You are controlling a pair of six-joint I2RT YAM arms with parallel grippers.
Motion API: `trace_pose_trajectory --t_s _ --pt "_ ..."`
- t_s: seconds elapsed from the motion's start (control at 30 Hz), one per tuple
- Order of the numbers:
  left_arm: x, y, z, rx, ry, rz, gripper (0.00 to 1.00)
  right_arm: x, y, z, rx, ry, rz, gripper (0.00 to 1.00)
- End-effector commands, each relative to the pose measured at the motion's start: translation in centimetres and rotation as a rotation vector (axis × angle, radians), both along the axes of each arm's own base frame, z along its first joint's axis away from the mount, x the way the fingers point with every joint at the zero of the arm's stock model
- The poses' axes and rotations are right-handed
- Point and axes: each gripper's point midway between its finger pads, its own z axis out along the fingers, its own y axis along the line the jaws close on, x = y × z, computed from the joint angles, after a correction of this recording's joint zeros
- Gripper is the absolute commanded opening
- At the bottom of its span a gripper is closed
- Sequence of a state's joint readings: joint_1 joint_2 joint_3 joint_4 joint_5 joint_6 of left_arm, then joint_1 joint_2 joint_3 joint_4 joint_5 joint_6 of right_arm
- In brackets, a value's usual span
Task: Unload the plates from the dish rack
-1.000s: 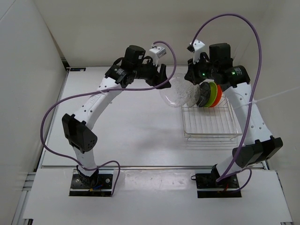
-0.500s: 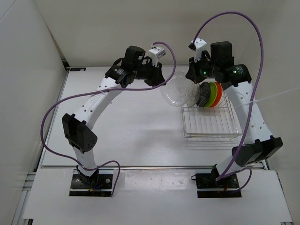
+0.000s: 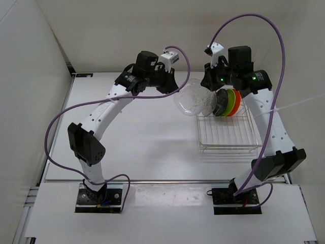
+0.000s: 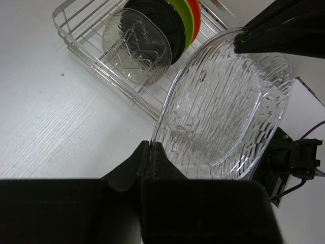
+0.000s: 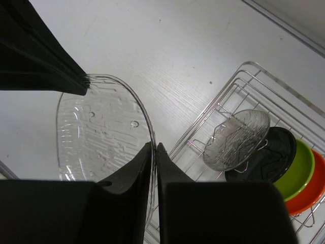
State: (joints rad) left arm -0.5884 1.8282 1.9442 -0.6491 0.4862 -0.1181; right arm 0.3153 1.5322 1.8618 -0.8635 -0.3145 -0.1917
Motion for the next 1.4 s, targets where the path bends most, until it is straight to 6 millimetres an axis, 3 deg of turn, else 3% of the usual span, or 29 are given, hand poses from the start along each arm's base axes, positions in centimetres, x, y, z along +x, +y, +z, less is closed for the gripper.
trace_pose_trajectory --t_s 0.0,0.03,0.07,0.1,0.13,0.37,0.6,0.73,0.87,1.0,1.13,1.37 --pt "0.6 0.7 0.5 0.006 -0.042 0.054 0.11 -0.9 0.4 1.0 0.037 -0.02 0.028 0.13" --pt "0.8 0.8 0.4 0.016 -0.053 0.064 0.11 -0.9 0.4 1.0 0.037 -0.02 0.028 0.22" --pt "0.5 1.1 0.4 0.022 -0.059 0.059 0.11 -1.0 0.4 0.6 0.034 -0.011 0.028 0.48" --pt "0.6 1.5 0.5 0.043 -0.095 0.059 0.11 -1.0 0.4 0.6 0.034 -0.011 0.028 0.97" --pt "0.8 1.7 -0.3 0.065 -0.1 0.058 0.11 -0.7 0.1 0.5 0.022 -0.015 0.009 1.0" --pt "1.3 4.9 -4.8 0.268 -0.22 0.009 0.11 -0.4 -2.0 1.5 -0.016 -0.068 -0.085 1.0" --pt "1.7 7.9 -10.8 0.373 -0.149 -0.103 0.11 -0.6 -5.4 2.4 -0.045 -0.134 -0.184 1.0" --pt "2.5 8.9 -12.7 0.41 -0.147 -0.184 0.11 -1.2 -6.7 2.0 -0.071 -0.142 -0.209 1.0" --pt "3.3 8.6 -14.3 0.398 -0.122 -0.256 0.11 -1.8 -7.7 1.9 -0.078 -0.155 -0.227 1.0" --pt "6.3 9.4 -15.8 0.39 -0.106 -0.252 0.11 -1.8 -8.6 0.8 -0.099 -0.135 -0.249 1.0" --pt "8.3 8.6 -17.4 0.349 -0.085 -0.309 0.11 -1.6 -9.0 0.1 -0.11 -0.127 -0.254 1.0" --pt "9.2 8.4 -20.9 0.35 -0.037 -0.36 0.11 -1.5 -9.5 -1.1 -0.124 -0.1 -0.269 1.0"
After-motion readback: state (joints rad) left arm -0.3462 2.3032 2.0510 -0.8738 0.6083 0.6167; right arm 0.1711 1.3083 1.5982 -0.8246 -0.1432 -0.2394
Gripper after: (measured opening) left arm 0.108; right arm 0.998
